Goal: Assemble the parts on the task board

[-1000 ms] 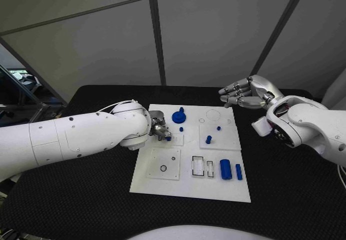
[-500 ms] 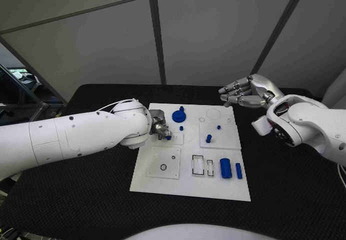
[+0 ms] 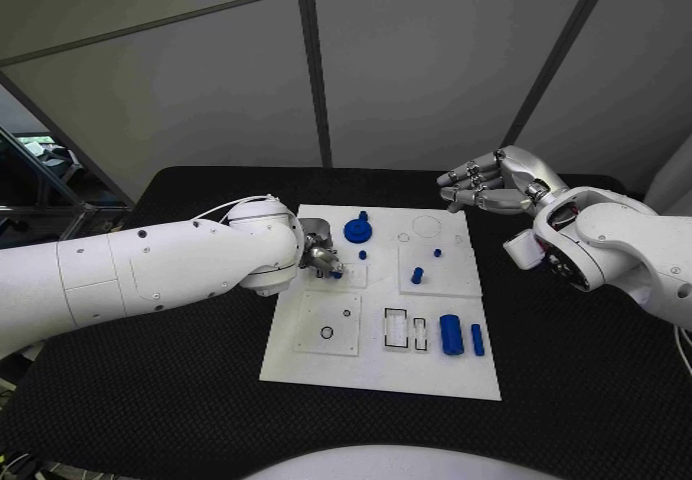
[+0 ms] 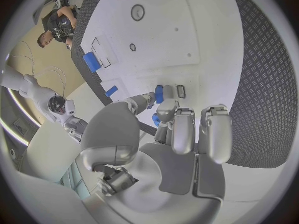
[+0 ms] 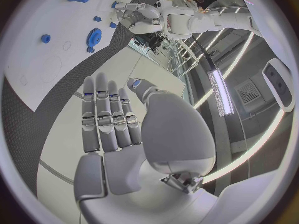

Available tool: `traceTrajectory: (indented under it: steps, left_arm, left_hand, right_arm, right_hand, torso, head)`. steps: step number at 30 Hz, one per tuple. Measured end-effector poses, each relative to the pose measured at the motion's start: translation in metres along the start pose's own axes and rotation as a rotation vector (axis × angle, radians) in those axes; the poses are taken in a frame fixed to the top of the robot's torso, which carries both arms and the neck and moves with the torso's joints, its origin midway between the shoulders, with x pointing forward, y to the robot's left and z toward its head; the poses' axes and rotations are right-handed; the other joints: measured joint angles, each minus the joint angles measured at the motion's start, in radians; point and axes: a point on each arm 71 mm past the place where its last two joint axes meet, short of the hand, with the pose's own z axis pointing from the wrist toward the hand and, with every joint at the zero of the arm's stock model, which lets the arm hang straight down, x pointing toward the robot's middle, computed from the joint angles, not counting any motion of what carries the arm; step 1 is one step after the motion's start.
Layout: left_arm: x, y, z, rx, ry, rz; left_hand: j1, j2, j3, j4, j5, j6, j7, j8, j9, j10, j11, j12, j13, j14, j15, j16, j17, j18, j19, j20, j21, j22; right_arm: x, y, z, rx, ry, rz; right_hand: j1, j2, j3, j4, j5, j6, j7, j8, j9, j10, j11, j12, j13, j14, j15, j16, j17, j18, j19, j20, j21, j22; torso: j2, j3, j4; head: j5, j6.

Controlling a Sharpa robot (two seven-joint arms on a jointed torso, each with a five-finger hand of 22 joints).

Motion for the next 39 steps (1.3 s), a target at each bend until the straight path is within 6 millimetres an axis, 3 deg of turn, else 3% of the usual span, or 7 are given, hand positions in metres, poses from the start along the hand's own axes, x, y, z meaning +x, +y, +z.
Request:
traceTrajectory:
  steps: [24,28,34,39]
  left_arm:
    - [0.0009,-0.0008,0.0013,-0.001,0.021,0.016]
    - [0.0006,-0.0010,0.0020,-0.002,0.021,0.016]
    - [-0.0001,-0.0007,0.0032,-0.005,0.020,0.016]
    - [0.0005,-0.0002,0.0045,-0.008,0.025,0.019]
  left_hand:
    - [-0.031,-0.003,0.024,-0.040,-0.001,0.018,-0.007,-0.002,-0.023,0.010,-0.003,0.012,0.011,0.000,0.000,0.000,0.000,0.000,0.004,-0.004,0.008,0.000]
    - [-0.052,0.009,0.026,-0.043,-0.001,0.023,-0.005,-0.002,-0.032,0.010,-0.003,0.014,0.014,0.000,0.000,0.000,0.000,0.000,0.004,-0.004,0.008,0.000]
    - [-0.083,0.023,0.009,-0.013,-0.001,0.030,-0.004,-0.006,-0.046,0.013,0.001,0.019,0.018,0.000,0.000,0.000,0.000,0.000,0.004,-0.004,0.012,0.000]
    - [-0.114,0.019,-0.007,0.008,0.000,0.033,-0.003,-0.009,-0.056,0.014,0.000,0.025,0.022,0.000,0.000,0.000,0.000,0.000,0.004,-0.004,0.012,0.000]
  right_arm:
    - [0.0011,0.0002,0.0005,0.001,0.006,0.001]
    - [0.0014,0.0003,0.0007,0.001,0.007,0.001]
    - [0.0019,0.0005,0.0011,0.001,0.008,0.002]
    - [0.0016,0.0002,0.0012,0.003,0.007,0.001]
  right_hand:
    - [-0.003,0.003,0.000,0.000,0.009,0.000,0.000,0.000,0.000,0.000,0.000,-0.004,-0.001,0.000,0.000,0.000,-0.001,0.000,0.000,0.000,0.000,-0.002]
    - [-0.004,0.004,0.000,0.000,0.009,0.000,0.000,0.000,0.000,0.000,0.000,-0.004,-0.001,0.000,0.000,-0.001,-0.001,0.000,0.000,0.000,0.000,-0.002]
    - [-0.004,0.004,0.003,0.003,0.014,0.000,0.000,0.000,0.000,0.000,0.000,-0.004,-0.002,0.000,0.000,-0.004,-0.002,0.000,0.000,0.000,-0.003,-0.002]
    - [-0.004,0.004,0.003,0.003,0.014,0.000,0.000,0.000,0.000,0.000,0.000,-0.004,-0.002,0.000,0.000,-0.004,-0.002,0.000,0.000,0.000,-0.003,-0.002]
  torso:
    - [0.000,0.0002,0.0002]
    - [0.000,0.0002,0.0002]
    - [0.000,0.0001,0.0002]
    - [0.000,0.0001,0.0002]
  head:
    - [-0.001,-0.002]
    - [-0.002,-0.001]
    - [-0.002,-0.002]
    - [-0.003,-0.004]
